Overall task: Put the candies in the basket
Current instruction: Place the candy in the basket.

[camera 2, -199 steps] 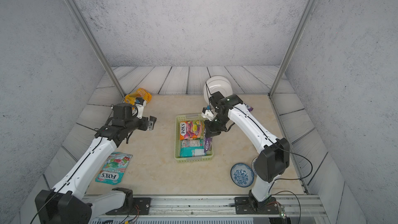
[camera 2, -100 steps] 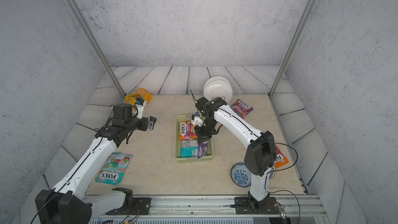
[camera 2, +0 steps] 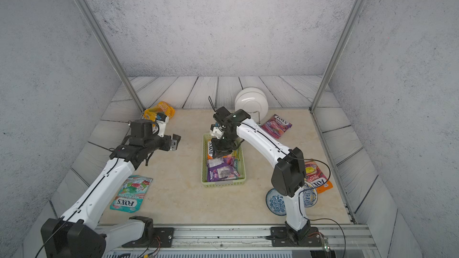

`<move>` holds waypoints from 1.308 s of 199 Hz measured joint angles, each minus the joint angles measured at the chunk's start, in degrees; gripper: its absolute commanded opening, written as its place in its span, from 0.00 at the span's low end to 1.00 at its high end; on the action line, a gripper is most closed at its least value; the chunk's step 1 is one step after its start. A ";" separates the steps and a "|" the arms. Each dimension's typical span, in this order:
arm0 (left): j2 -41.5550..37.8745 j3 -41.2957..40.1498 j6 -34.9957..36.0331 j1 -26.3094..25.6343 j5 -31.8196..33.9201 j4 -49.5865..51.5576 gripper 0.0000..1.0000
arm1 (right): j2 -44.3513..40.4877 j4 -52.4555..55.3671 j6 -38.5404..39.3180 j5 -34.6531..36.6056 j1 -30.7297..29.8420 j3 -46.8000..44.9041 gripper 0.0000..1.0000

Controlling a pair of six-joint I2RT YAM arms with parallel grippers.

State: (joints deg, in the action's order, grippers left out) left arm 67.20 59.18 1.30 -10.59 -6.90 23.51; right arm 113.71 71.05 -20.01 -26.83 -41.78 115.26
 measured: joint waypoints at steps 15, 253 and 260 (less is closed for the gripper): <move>0.00 -0.09 0.00 0.07 -0.02 -0.17 0.98 | -0.02 -0.13 0.13 1.11 -0.11 1.88 0.38; 0.37 -0.07 -0.26 0.24 -0.66 0.11 0.98 | -2.29 -18.05 0.85 15.37 -0.04 -24.59 0.32; 0.39 -0.07 -0.24 0.24 -0.66 0.09 0.98 | -3.26 -17.99 0.68 15.43 -0.07 -24.61 0.32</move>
State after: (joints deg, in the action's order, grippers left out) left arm 67.59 59.11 1.06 -10.35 -7.55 23.59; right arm 110.45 53.06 -19.33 -11.40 -41.85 90.65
